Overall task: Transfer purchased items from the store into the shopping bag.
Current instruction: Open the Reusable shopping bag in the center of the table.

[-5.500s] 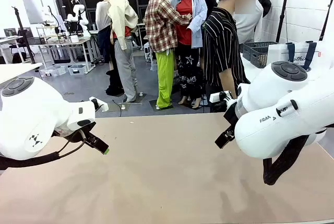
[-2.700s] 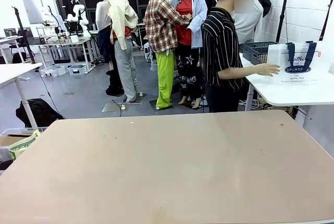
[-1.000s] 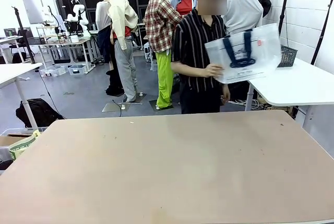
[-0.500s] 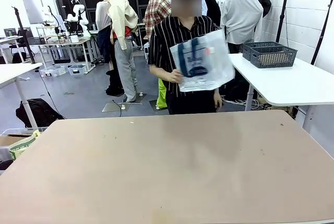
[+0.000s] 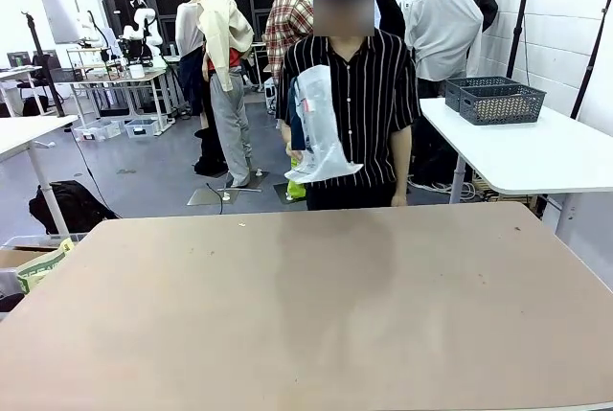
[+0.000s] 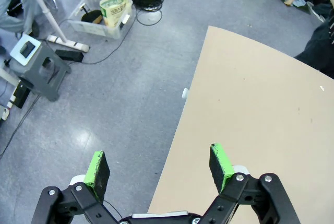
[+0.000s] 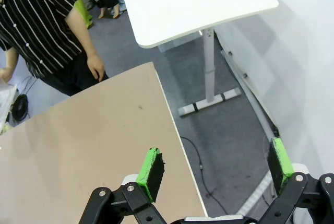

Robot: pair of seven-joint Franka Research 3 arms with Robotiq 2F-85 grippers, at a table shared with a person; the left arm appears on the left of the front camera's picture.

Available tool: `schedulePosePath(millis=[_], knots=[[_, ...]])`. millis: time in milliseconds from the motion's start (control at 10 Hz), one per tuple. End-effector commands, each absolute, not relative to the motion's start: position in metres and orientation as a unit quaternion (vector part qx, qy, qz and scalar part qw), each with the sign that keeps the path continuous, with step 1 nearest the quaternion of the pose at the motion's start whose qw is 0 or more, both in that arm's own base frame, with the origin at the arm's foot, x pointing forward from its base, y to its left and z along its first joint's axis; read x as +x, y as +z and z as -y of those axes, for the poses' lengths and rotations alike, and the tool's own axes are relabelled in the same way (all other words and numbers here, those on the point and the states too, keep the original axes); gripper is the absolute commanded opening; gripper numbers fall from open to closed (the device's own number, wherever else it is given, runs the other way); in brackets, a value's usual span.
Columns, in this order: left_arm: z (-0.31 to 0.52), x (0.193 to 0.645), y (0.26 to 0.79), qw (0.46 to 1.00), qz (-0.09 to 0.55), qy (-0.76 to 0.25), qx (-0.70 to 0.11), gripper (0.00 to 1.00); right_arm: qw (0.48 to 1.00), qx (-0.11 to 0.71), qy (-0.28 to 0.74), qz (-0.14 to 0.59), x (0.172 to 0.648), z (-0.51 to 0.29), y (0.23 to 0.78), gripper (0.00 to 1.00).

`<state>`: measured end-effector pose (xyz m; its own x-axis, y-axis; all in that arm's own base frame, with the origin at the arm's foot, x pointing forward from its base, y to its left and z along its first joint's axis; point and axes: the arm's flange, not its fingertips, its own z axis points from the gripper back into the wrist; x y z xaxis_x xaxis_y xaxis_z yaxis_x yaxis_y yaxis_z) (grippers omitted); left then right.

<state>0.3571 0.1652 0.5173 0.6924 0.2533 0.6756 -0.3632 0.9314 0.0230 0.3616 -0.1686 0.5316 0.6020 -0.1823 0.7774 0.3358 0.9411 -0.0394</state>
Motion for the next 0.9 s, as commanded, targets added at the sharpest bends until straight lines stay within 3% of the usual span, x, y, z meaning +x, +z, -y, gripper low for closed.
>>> schedulePosePath(millis=[0,800], knots=[[-0.1670,0.3558,0.5171,0.918,0.352,0.165,0.085,1.00,0.892,-0.098,-0.144,0.417,0.3613,0.1695,0.5287,1.00],[-0.1670,0.3558,0.5171,0.918,0.352,0.165,0.085,1.00,0.892,-0.098,-0.144,0.417,0.3613,0.1695,0.5287,1.00]])
